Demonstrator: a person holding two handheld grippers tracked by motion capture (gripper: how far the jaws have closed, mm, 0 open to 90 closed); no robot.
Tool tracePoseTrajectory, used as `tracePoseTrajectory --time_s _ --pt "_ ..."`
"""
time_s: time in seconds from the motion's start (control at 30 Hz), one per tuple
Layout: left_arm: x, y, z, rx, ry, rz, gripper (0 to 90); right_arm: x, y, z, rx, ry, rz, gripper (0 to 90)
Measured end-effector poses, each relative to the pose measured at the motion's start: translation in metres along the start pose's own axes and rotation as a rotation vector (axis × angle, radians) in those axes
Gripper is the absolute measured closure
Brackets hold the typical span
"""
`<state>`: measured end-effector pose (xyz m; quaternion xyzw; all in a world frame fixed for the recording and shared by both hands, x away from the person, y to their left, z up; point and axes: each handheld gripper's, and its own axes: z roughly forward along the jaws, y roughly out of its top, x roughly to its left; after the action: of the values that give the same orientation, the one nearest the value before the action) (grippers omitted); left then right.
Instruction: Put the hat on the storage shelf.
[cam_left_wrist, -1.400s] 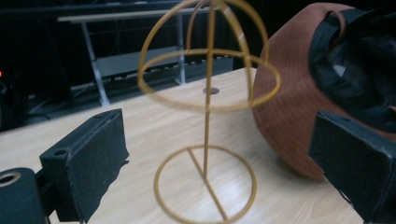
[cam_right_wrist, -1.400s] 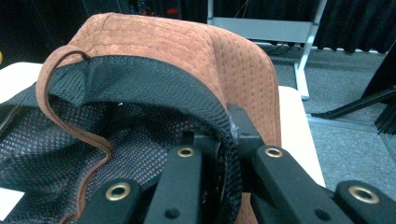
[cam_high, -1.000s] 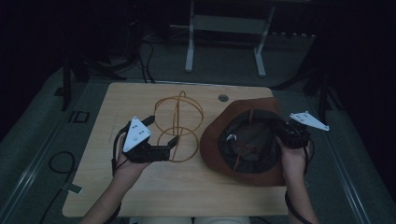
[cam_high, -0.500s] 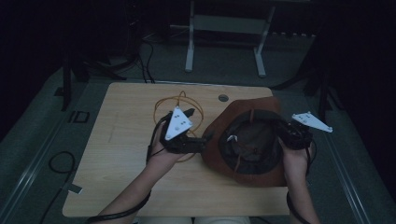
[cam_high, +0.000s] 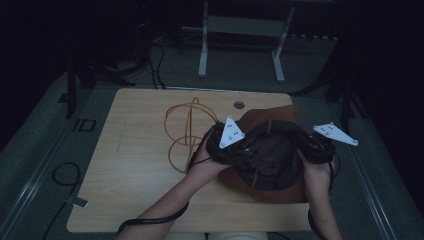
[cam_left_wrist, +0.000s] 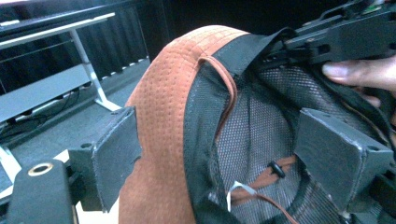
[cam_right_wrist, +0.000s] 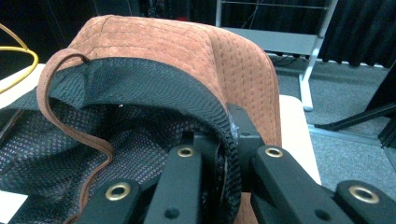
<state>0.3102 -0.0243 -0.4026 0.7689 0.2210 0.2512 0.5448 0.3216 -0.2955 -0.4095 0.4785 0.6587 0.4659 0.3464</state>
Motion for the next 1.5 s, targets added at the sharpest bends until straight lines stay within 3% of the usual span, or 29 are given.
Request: tracePoseTrajectory --time_s 0.07,0.17,0.3,0.4,0.5,0.6,0.67,0.73,0.83,0.87,0.97,1.0,1.23,1.4,1.5 --pt "-0.001 -0.002 0.006 0.011 0.021 0.009 15.1 0.0 -0.002 -0.002 0.001 0.004 0.003 84.5" --pt "-0.002 -0.004 0.017 0.042 0.023 0.007 15.1 0.002 -0.005 -0.003 0.003 0.009 -0.005 84.5" --pt "-0.004 -0.008 0.028 0.086 0.015 0.038 15.3 0.002 -0.004 -0.007 -0.001 0.007 -0.008 84.5" --pt "-0.003 -0.011 0.035 0.115 0.025 0.015 15.9 0.001 -0.003 -0.009 -0.002 -0.002 -0.005 84.5" --pt "-0.004 -0.015 0.044 0.149 0.06 0.017 17.1 0.003 -0.002 -0.01 -0.004 0.002 -0.008 84.5" --pt "-0.007 -0.018 0.051 0.229 0.151 0.04 20.7 0.004 -0.002 -0.012 -0.005 0.006 -0.009 84.5" --pt "-0.007 -0.019 0.053 0.244 0.191 0.03 26.7 0.005 -0.002 -0.013 -0.003 0.007 -0.017 84.5" --pt "-0.007 -0.019 0.055 0.249 0.211 0.022 31.1 0.006 -0.003 -0.014 -0.002 0.008 -0.022 84.4" --pt "-0.009 -0.02 0.058 0.257 0.231 0.029 59.1 0.008 -0.006 -0.013 0.006 0.012 -0.019 84.4" --pt "-0.009 -0.02 0.06 0.26 0.238 0.027 59.1 0.008 -0.006 -0.013 0.006 0.012 -0.019 84.4" --pt "-0.007 -0.02 0.063 0.261 0.247 0.02 81.3 0.01 -0.009 -0.013 0.011 0.001 -0.031 84.3" --pt "-0.007 -0.02 0.063 0.256 0.255 0.018 84.6 0.011 -0.01 -0.013 0.016 0.009 -0.035 84.1" --pt "-0.003 -0.015 0.057 0.229 0.25 0.032 86.1 0.014 -0.016 -0.02 0.011 0.022 -0.041 80.3" --pt "0.003 -0.008 0.049 0.203 0.254 0.037 86.2 0.014 -0.013 -0.027 0.005 0.067 -0.043 62.4" --pt "0.005 -0.004 0.044 0.187 0.258 0.05 86.2 0.012 -0.012 -0.035 0.016 0.137 -0.052 50.1"
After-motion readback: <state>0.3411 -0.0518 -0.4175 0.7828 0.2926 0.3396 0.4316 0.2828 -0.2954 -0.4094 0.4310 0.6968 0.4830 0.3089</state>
